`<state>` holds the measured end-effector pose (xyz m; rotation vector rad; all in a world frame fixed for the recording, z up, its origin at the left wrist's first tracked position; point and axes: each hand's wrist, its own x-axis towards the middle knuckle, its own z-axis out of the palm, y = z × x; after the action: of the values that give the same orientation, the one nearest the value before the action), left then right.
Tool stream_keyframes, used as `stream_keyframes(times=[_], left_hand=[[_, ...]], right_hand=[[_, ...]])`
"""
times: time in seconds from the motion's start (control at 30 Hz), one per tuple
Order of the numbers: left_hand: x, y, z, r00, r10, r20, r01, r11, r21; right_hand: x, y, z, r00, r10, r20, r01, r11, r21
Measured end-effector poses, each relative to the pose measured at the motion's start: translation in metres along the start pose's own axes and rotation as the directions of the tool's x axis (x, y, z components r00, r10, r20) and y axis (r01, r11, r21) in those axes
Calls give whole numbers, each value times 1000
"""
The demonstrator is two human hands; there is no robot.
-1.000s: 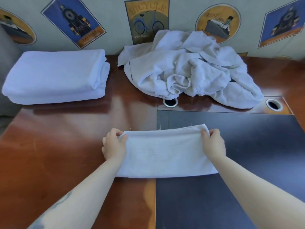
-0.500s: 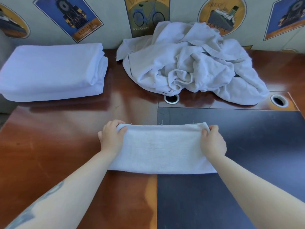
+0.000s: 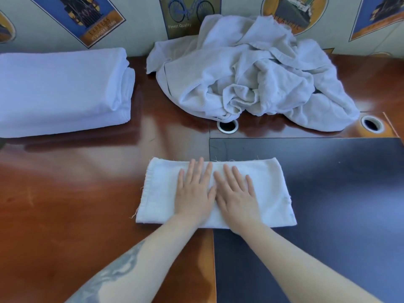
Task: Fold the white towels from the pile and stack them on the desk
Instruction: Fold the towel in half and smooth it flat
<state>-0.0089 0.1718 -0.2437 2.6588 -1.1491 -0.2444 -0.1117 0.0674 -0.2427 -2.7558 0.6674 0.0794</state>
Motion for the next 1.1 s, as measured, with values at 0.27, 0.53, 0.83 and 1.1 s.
stream_keyframes(times=[0.27,0.53,0.83,1.1], left_hand=[[-8,-82,-10,976,-216,-31,218,974,66],[-83,-40,-43,181,-935,306,310,-241,-920],[-71,59,-56,409,-534,740,272,-703,-657],[-143,88,-20,464,-531,709,67,-778,-625]], right_hand=[[-24,72,-14,922,387,-8,-386,917,-96],[-71,64,-43,407,874,265,-629,58,775],[-64,5,-40,488,628,606,-369,-481,795],[-154,-16,-32,649,374,663,-117,-811,573]])
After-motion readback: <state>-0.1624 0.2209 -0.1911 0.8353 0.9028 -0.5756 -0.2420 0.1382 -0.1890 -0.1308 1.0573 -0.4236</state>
